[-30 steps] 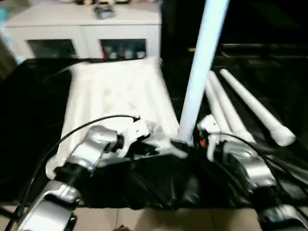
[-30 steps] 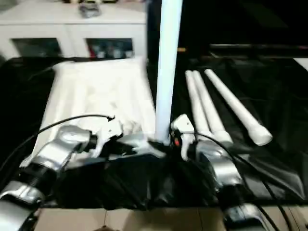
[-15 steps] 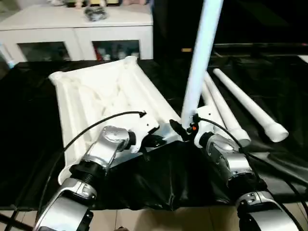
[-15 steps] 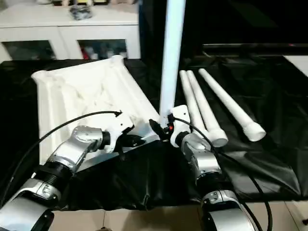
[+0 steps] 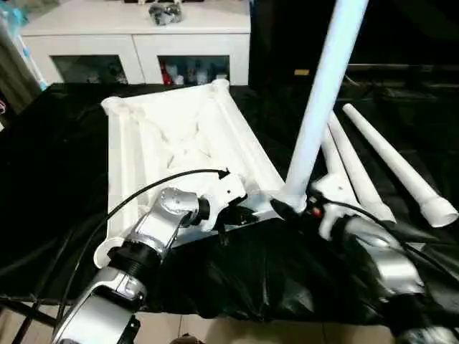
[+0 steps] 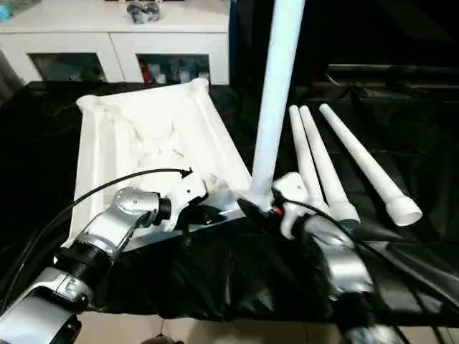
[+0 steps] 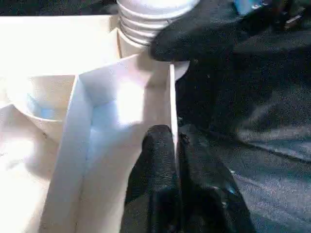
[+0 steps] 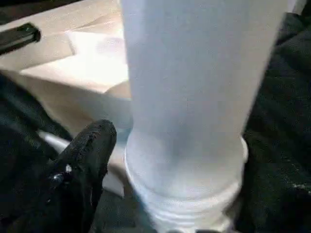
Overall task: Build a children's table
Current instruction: Rotate leg to tighten
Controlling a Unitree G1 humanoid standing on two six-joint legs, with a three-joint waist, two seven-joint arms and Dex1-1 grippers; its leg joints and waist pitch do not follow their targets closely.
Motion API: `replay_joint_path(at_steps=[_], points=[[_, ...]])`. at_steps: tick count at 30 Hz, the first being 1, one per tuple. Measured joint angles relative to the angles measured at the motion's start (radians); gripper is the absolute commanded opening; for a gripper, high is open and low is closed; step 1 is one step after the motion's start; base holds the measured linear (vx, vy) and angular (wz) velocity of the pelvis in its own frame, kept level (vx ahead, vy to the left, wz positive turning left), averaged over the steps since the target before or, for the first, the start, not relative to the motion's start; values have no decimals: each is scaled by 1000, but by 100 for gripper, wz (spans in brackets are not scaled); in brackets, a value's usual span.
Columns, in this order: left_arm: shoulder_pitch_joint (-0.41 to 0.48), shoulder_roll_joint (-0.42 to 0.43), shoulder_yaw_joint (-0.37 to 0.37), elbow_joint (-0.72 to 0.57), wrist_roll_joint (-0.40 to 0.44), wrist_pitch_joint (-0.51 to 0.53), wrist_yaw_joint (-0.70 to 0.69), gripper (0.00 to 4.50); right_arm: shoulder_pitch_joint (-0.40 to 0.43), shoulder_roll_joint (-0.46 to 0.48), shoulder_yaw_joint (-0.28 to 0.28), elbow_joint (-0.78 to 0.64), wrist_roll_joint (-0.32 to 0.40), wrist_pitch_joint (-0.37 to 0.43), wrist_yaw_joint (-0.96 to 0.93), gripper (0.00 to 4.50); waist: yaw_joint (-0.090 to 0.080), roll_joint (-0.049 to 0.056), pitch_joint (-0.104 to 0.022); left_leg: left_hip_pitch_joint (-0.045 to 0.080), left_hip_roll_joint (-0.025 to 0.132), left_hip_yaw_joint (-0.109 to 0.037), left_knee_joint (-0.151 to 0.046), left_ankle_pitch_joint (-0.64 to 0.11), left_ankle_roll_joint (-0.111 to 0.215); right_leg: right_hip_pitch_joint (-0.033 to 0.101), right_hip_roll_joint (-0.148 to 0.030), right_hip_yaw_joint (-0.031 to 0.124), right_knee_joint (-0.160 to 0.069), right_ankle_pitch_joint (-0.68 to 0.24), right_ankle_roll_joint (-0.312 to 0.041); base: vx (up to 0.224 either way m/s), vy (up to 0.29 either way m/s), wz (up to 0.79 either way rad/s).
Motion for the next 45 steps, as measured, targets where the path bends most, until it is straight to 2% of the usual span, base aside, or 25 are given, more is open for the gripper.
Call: replay_joint_path(at_steps=[3,9,11,16,19,25,27,31,33,36,40,43,45], points=[[4,11,0,-4,-3,-5,1,85,24,-16,0,-39,8,16,12,391,-1,1,0,0,0,0,0,0,0,-1,0,0,0,-1,0,0,0,0],[22,38,-2,-19,-3,-29,-3,85,66,-34,0,-121,20,59,21,391,-4,0,0,0,0,0,0,0,0,-1,0,0,0,-4,6,0,0,0],[33,64,0,-34,-4,-36,-11,85,80,-47,0,-163,33,75,36,391,-11,-2,1,1,0,0,-1,0,0,-1,0,0,0,-4,6,0,0,0],[68,114,27,-92,-38,-8,-42,85,120,-81,3,-276,72,105,89,391,-17,-6,4,0,0,0,-1,0,0,-2,1,0,0,-4,6,0,0,0],[85,129,38,-122,-52,4,-57,85,126,-101,-6,-303,75,108,92,391,-13,-12,6,-1,0,0,-1,0,0,-2,1,0,0,-4,6,0,0,0],[107,157,37,-167,-64,20,-67,85,182,-130,-13,-342,80,151,92,391,-4,-13,7,-6,0,-1,0,0,0,-6,0,0,0,-1,0,0,0,0],[113,170,37,-182,-65,39,-69,115,195,-147,-16,-354,97,174,102,391,-1,-15,7,-6,0,-1,0,0,0,-6,0,0,0,-1,0,0,0,0],[120,175,40,-198,-69,69,-71,138,195,-153,-22,-362,111,196,116,391,0,-16,8,-6,0,-1,1,0,0,-6,0,0,1,-2,4,0,0,0],[118,176,60,-193,-84,69,-52,161,195,-162,-14,-369,110,197,124,391,3,-17,8,-6,1,-1,2,0,0,-6,0,0,1,-2,4,0,0,0],[87,188,101,-149,-96,68,4,161,197,-184,3,-379,108,214,149,391,8,-20,11,-7,1,-1,5,0,0,-6,1,0,2,-1,3,0,0,0],[24,271,211,-112,-84,68,112,161,200,-189,8,-386,94,219,131,391,8,-25,12,-6,2,-2,7,0,0,-6,1,-1,5,-1,4,0,0,0],[29,292,234,-143,-98,77,84,161,190,-175,7,-367,93,220,106,391,15,-28,10,-6,2,-2,9,0,0,-5,1,0,5,-1,4,0,0,0],[72,281,227,-199,-126,103,36,161,180,-166,8,-362,93,220,99,391,20,-31,9,-7,1,-1,9,0,0,-5,-1,0,5,1,1,0,0,0]])
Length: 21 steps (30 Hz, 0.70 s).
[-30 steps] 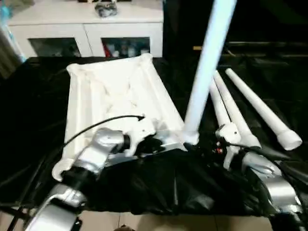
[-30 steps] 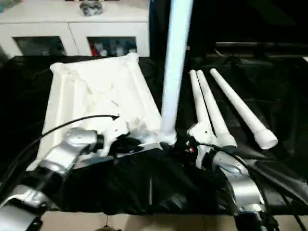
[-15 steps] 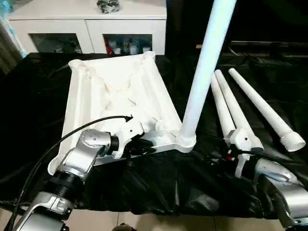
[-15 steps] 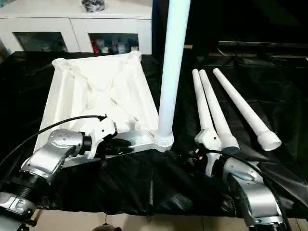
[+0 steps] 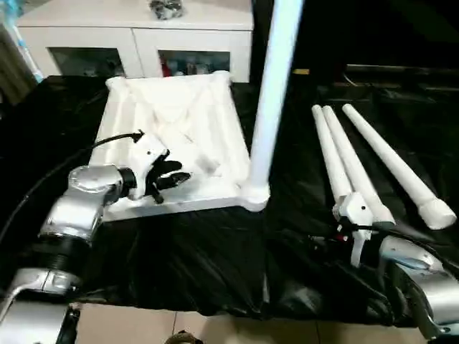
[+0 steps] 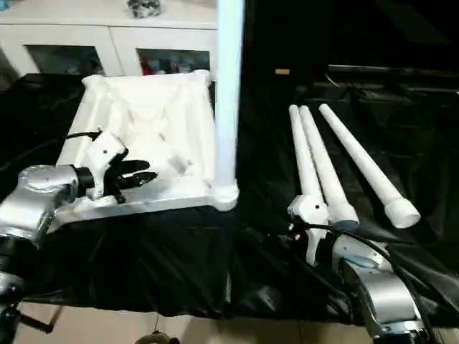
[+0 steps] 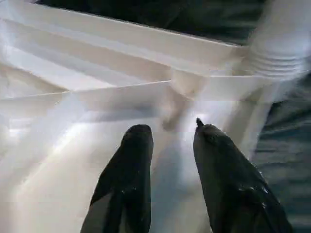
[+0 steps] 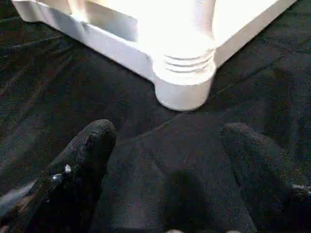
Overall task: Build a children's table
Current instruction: Rotate leg to tighten
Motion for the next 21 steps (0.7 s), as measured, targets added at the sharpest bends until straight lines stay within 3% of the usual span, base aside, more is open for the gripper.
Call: replay_joint_path(at_steps=[4,8,9,20,21], points=[[44,-24,-54,-49,-33,29,-50,161,-7,0,0,1,0,0,-3,391,10,-5,0,-2,0,0,1,0,0,0,0,0,0,0,0,0,0,0],[51,-45,-90,-81,-34,11,-64,161,-7,-3,0,1,0,0,-3,391,11,-6,0,-1,0,0,2,0,0,0,0,1,2,0,0,0,0,0],[51,-57,-92,-79,-31,1,-61,190,-7,-6,0,1,1,0,-3,391,10,-6,0,-1,0,0,3,0,0,1,0,1,3,0,0,0,0,0],[-64,-107,-170,115,53,-108,-26,202,-4,-9,0,2,1,-1,-11,391,3,-6,0,0,1,0,9,0,0,1,0,1,10,-3,5,0,0,0],[-66,-113,-172,135,57,-115,-27,184,-3,-9,0,2,1,-1,-13,391,1,-6,0,0,1,0,8,0,0,1,0,1,10,-3,5,0,0,0]])
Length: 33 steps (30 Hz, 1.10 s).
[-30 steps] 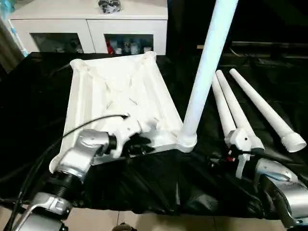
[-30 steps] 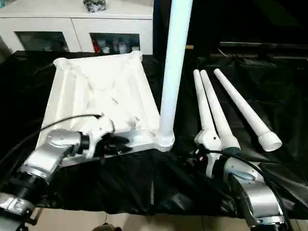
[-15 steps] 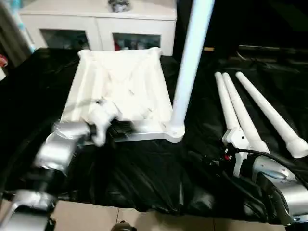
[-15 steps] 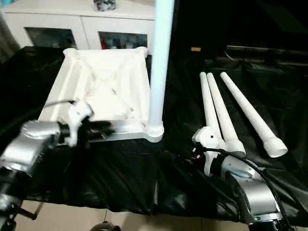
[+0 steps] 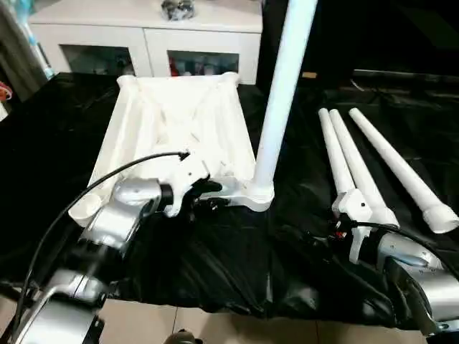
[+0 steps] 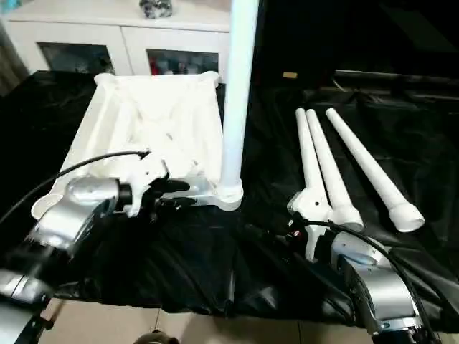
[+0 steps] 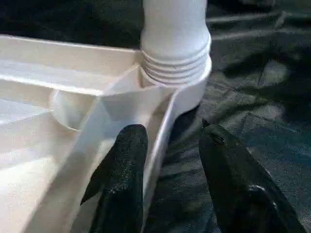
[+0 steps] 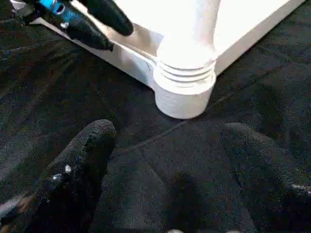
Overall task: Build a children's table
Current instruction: Rotate leg to tighten
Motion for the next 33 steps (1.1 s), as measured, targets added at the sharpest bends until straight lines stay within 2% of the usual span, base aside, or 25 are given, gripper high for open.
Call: replay_joint_path(at_steps=[2,7,17,23,28,32,33], points=[[-19,-19,-4,64,10,-25,1,173,6,-2,-1,0,0,0,-3,391,-1,0,0,0,0,0,0,0,0,0,0,0,0,0,0,0,0,0],[-79,-31,-10,182,28,-71,1,131,12,-3,-5,-1,0,-1,-13,391,-1,7,-3,-1,0,-1,1,0,0,0,0,0,0,2,-4,0,0,0],[-156,-25,-23,325,55,-143,-54,55,17,-8,-9,-4,0,-4,-14,391,-2,9,-4,-1,0,-1,1,0,0,0,0,0,0,3,-5,0,0,0],[-188,-18,-46,368,75,-181,-99,8,16,-8,-9,-4,0,-7,-12,391,-4,10,-5,-1,0,-1,1,0,0,0,0,0,0,3,-5,0,0,0],[-209,-13,-76,406,116,-245,-118,2,11,-13,-8,-4,0,-12,-1,391,-6,13,-7,1,0,-1,1,0,0,1,0,0,0,3,-5,0,0,0],[-219,-14,-77,423,124,-254,-122,2,-3,-19,-8,1,0,-14,9,391,-6,14,-7,1,0,-1,1,0,0,1,0,0,0,2,-4,0,0,0],[-220,-15,-76,426,123,-251,-125,45,-4,-19,-8,1,0,-15,10,391,-6,14,-7,1,0,-1,1,0,0,1,0,0,0,2,-4,0,0,0]])
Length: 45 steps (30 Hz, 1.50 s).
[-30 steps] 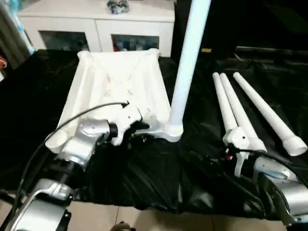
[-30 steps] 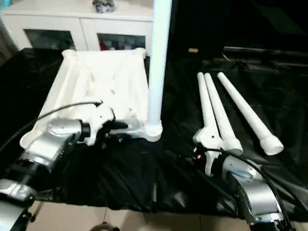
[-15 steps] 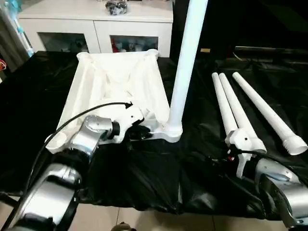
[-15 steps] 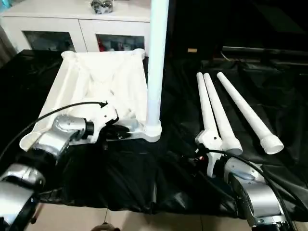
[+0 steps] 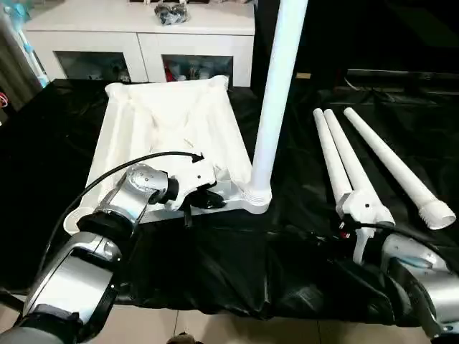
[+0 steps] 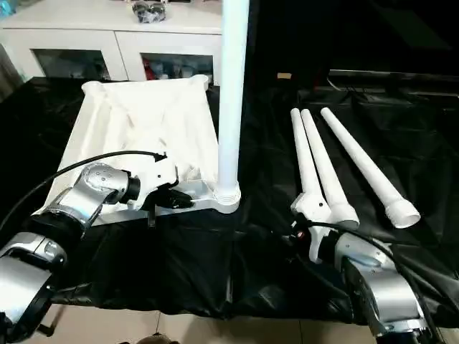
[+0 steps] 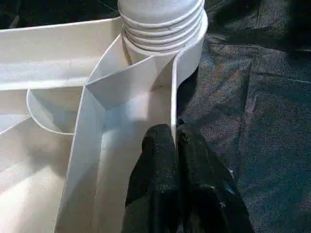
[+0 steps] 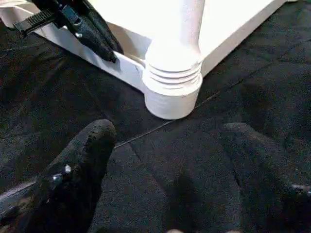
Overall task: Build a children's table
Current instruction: Rotate leg to tighten
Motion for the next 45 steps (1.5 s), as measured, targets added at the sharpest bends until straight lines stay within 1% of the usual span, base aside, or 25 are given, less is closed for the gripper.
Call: replay_joint_path(at_steps=[1,4,5,11,19,22,24,25,26,29,32,36,38,39,40,41,42,43,45], points=[[-1,-2,4,2,-3,3,-3,56,0,0,0,1,0,-1,1,391,0,0,0,0,0,0,0,0,0,0,0,0,0,0,0,0,0,0],[-1,-5,6,34,-3,9,-7,62,0,0,0,4,0,-2,2,391,1,0,0,-1,0,0,0,0,0,-1,0,0,0,1,-1,0,0,0],[-1,-7,12,39,-5,8,-6,76,-1,0,0,8,0,-2,3,391,3,0,0,-1,0,0,0,0,0,-1,0,0,0,1,-1,0,0,0],[-1,-17,50,74,-31,21,-5,76,-23,0,0,12,-1,-10,12,391,5,0,0,-2,0,0,0,0,0,-1,0,0,0,1,-1,0,0,0],[-1,-23,80,94,-56,29,-30,76,-24,0,1,35,-3,-16,13,391,5,0,0,-2,0,0,0,0,0,-1,0,0,0,1,-1,0,0,0],[-1,-25,90,99,-60,30,-37,42,-24,0,1,35,-4,-18,14,391,6,0,0,-2,0,0,0,0,0,-1,0,-1,-1,1,-1,0,0,0],[-1,-27,97,102,-67,30,-44,39,-24,0,1,35,-4,-22,14,391,6,0,0,-2,0,0,0,0,0,-1,0,-1,-1,1,-1,0,0,0],[-1,-29,98,104,-72,32,-54,30,-24,0,1,35,-4,-23,14,391,6,0,0,-2,0,0,0,0,0,-1,0,-1,-1,1,-1,0,0,0],[-1,-33,98,105,-75,33,-59,11,-24,0,1,35,-4,-25,14,391,6,0,0,-2,0,0,0,0,0,-1,0,-1,-1,1,-1,0,0,0],[-1,-44,97,105,-77,32,-78,2,-24,0,1,35,-4,-33,14,391,6,0,0,-2,0,0,0,0,0,-1,0,-1,-1,1,-1,0,0,0],[0,-48,96,105,-74,30,-78,2,-24,0,1,35,-5,-34,14,391,1,0,0,-2,0,0,0,0,0,-1,0,-1,-1,1,-1,0,0,0],[2,-47,96,105,-65,20,-77,2,-24,-1,1,35,-11,-35,18,391,1,1,0,-1,0,0,0,0,0,-1,0,-1,-1,0,-1,0,0,0],[17,-41,94,85,-59,13,-80,2,-28,1,1,41,-11,-33,20,391,0,1,0,-1,0,0,0,0,0,0,0,0,-1,0,-1,0,0,0],[30,-36,91,68,-58,4,-82,0,-36,4,0,51,-6,-28,19,408,-2,1,0,-1,0,0,0,0,0,0,0,0,-1,0,-1,0,0,0],[35,-34,89,60,-58,-1,-89,0,-45,5,-1,60,0,-19,18,408,-1,1,0,-1,0,0,-1,0,0,0,0,0,-1,0,-1,0,0,0],[48,-28,87,39,-59,0,-100,0,-61,12,-1,73,7,-8,19,428,-1,2,-1,-1,0,0,-1,0,0,0,0,0,-1,0,-1,0,0,0],[61,-23,87,17,-60,1,-112,0,-71,14,-2,80,11,-3,20,428,-1,3,-1,-1,0,0,-1,0,0,0,0,0,-1,0,-1,0,0,0],[87,-16,86,-27,-66,8,-132,0,-85,14,2,92,8,-3,23,442,1,3,-1,-1,0,0,-1,0,0,0,0,0,-1,0,-1,0,0,0],[120,-12,79,-84,-77,21,-158,0,-107,13,8,118,-5,-13,23,447,4,3,-2,-1,0,0,-1,0,0,-1,0,-1,-1,0,-2,0,0,0]])
